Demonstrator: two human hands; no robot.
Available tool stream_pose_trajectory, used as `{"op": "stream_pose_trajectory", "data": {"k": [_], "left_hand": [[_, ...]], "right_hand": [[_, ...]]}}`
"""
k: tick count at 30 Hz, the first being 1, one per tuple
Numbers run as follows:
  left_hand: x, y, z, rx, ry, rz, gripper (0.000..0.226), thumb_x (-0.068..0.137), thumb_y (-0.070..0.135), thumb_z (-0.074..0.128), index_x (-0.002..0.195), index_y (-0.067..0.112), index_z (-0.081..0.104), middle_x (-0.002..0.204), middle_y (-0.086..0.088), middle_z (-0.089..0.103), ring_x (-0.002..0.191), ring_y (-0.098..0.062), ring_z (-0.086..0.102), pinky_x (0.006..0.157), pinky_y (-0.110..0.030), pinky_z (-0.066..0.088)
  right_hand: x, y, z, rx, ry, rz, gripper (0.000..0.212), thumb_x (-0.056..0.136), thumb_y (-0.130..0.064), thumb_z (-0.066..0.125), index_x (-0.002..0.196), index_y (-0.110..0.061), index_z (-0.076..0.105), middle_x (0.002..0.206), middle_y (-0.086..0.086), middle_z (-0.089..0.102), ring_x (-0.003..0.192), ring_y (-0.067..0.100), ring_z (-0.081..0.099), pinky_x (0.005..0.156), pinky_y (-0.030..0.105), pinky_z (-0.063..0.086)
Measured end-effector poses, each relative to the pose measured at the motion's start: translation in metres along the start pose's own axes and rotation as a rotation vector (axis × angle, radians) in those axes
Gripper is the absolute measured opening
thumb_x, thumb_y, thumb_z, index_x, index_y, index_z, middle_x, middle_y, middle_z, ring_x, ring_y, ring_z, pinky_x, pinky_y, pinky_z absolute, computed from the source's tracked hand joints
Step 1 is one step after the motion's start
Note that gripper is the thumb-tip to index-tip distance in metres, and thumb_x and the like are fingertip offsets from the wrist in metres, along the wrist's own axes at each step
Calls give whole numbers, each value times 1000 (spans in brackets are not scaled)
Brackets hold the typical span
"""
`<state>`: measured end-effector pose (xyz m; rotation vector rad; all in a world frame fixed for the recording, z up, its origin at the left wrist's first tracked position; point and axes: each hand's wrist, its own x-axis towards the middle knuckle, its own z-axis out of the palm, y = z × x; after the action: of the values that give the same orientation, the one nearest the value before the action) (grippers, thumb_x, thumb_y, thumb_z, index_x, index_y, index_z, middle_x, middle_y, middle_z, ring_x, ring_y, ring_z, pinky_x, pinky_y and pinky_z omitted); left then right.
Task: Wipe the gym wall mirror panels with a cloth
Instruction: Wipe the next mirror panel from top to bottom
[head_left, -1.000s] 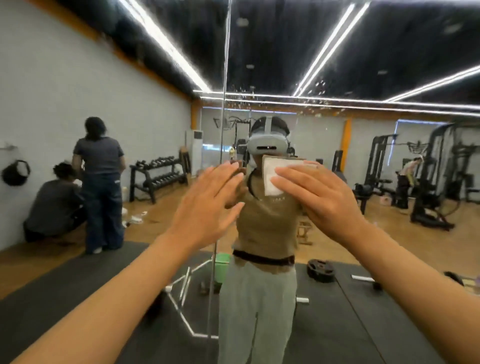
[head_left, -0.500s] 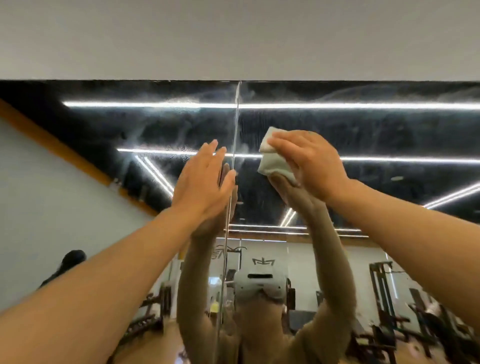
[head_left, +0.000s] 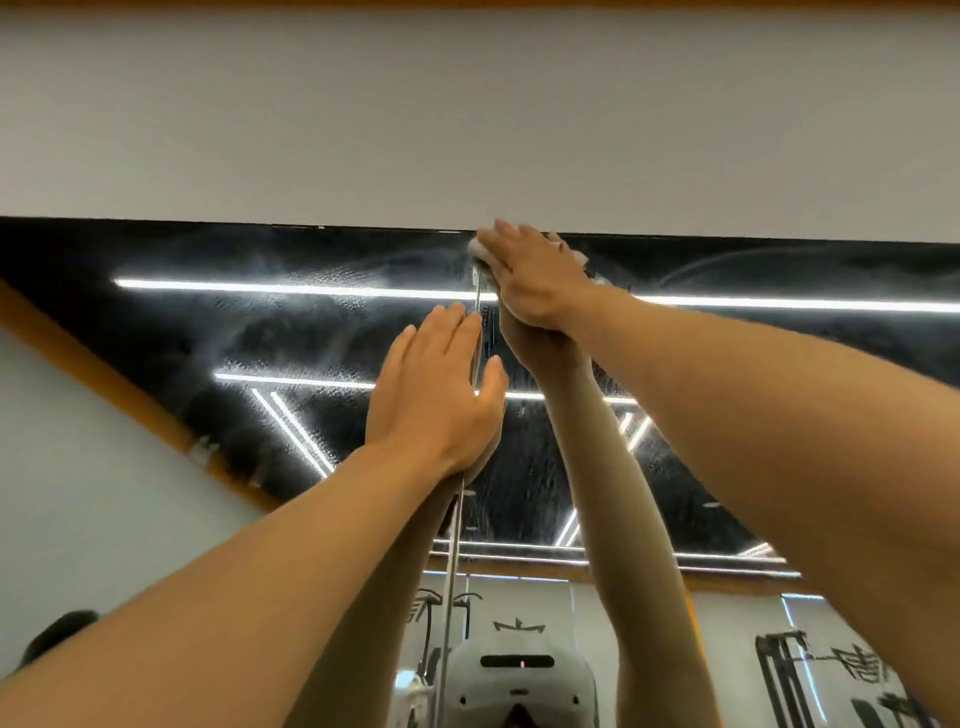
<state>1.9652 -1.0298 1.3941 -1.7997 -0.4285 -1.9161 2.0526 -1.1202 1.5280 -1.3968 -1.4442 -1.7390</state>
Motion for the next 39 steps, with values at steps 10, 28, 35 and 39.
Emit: {"op": "stream_pose_trajectory", "data": {"k": [10,28,35,39], "left_hand": [[-2,-6,-1,15,-58,31,72,93,54,13,159,26,12,166,11,4,150,-2,-5,117,-21,-11],[-1,-5,1,21,-48,25,75,89,53,15,157,23,17,165,10,10,151,-3,2,120,-24,-5],[-1,-7,0,27,-51,35,74,89,54,16,157,25,18,164,11,10,150,-2,2,119,-22,-6],[-1,-8,1,27,-53,33,73,90,55,17,157,25,18,164,11,11,150,-2,2,120,-22,-5]], "right_hand": [[-39,67,-23,-4,-111,-2,54,107,-48,13,158,-29,12,166,-2,3,152,19,3,122,45,0],[-93,187,-45,-30,49,331,43,104,-40,22,137,-17,39,143,10,39,134,38,36,111,59,28],[-152,99,-33,125,-171,-152,50,105,-43,17,153,-40,5,163,-15,-4,150,5,-9,120,30,-11],[-163,112,-42,134,-284,-305,50,101,-46,18,149,-47,6,162,-21,-1,148,-5,-8,120,21,-9]]}}
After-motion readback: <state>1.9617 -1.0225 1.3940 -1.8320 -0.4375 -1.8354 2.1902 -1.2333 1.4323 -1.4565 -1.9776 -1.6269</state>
